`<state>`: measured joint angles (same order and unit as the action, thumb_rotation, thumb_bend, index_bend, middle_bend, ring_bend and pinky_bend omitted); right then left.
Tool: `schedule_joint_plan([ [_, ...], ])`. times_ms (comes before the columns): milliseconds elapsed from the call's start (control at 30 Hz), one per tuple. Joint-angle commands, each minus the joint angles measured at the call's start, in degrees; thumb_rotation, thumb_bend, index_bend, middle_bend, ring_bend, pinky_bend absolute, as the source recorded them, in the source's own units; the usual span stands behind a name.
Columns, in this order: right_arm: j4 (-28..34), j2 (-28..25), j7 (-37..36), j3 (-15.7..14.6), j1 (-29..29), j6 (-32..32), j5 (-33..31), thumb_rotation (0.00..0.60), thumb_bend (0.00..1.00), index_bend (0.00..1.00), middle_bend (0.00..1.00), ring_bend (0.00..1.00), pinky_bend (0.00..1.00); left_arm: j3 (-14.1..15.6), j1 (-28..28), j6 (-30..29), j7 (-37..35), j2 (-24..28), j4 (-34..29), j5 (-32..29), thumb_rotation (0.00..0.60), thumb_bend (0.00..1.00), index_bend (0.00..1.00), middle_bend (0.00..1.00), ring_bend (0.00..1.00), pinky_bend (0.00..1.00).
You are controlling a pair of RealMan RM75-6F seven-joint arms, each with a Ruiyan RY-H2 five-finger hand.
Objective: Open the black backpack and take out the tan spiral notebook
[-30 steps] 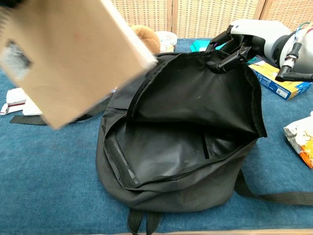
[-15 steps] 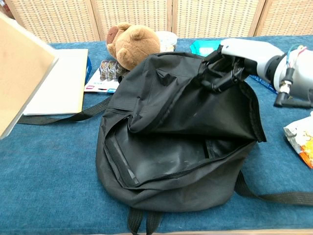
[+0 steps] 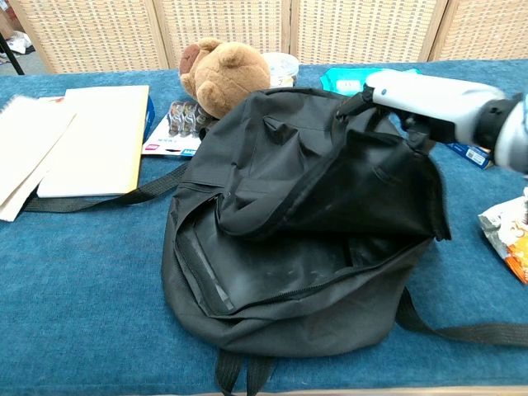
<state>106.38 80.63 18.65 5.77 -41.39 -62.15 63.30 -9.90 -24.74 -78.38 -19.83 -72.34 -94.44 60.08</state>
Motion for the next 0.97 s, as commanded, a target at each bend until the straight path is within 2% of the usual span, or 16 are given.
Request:
schedule_joint_plan([
  [33, -0.44, -6.87, 5.78, -5.38, 1.99, -3.51, 13.46, 0.600, 0.00, 0.25, 0.00, 0.00, 0.05, -0.59, 2.53, -4.32, 1.19, 0.57, -1.19, 3.95, 0.600, 0.12, 0.00, 0.00, 0.00, 0.00],
  [167, -3.48, -12.37, 8.42, -8.44, 4.15, -8.37, 24.47, 0.600, 0.00, 0.25, 0.00, 0.00, 0.05, 0.41, 4.52, -7.14, 4.94, 0.93, -1.26, 6.66, 0.600, 0.13, 0.00, 0.00, 0.00, 0.00],
  [333, -10.82, -17.93, 10.44, -9.21, 7.46, -16.47, 33.47, 0.600, 0.00, 0.25, 0.00, 0.00, 0.05, 1.00, 7.84, -12.79, 8.71, 0.00, -1.27, 9.36, 0.600, 0.16, 0.00, 0.00, 0.00, 0.00],
  [467, -17.21, -17.47, 7.09, -8.05, 11.48, -21.58, 32.39, 0.600, 0.00, 0.25, 0.00, 0.00, 0.05, 3.03, 10.98, -15.72, 12.48, 0.41, -3.47, 11.47, 0.600, 0.21, 0.00, 0.00, 0.00, 0.00],
  [667, -26.08, -11.92, 3.65, -5.87, 16.81, -24.82, 26.67, 0.600, 0.00, 0.25, 0.00, 0.00, 0.03, 6.82, 15.02, -15.99, 20.39, 3.27, -8.22, 10.99, 0.600, 0.22, 0.00, 0.00, 0.00, 0.00],
  [767, -25.41, -10.09, 0.20, -5.23, 19.56, -25.55, 23.38, 0.600, 0.00, 0.23, 0.00, 0.00, 0.00, 8.51, 16.61, -15.76, 21.95, 4.97, -10.65, 11.61, 0.600, 0.20, 0.00, 0.00, 0.00, 0.00],
  [833, -22.20, -9.58, -2.33, -5.46, 21.89, -26.38, 21.83, 0.600, 0.00, 0.20, 0.00, 0.00, 0.00, 10.12, 17.87, -15.80, 23.05, 5.97, -11.81, 12.85, 0.600, 0.16, 0.00, 0.00, 0.00, 0.00],
  [967, -16.35, -8.92, -4.31, -6.77, 25.58, -29.27, 22.74, 0.600, 0.00, 0.16, 0.00, 0.00, 0.00, 12.22, 20.02, -16.84, 23.13, 6.27, -12.41, 16.51, 0.600, 0.12, 0.00, 0.00, 0.00, 0.00],
])
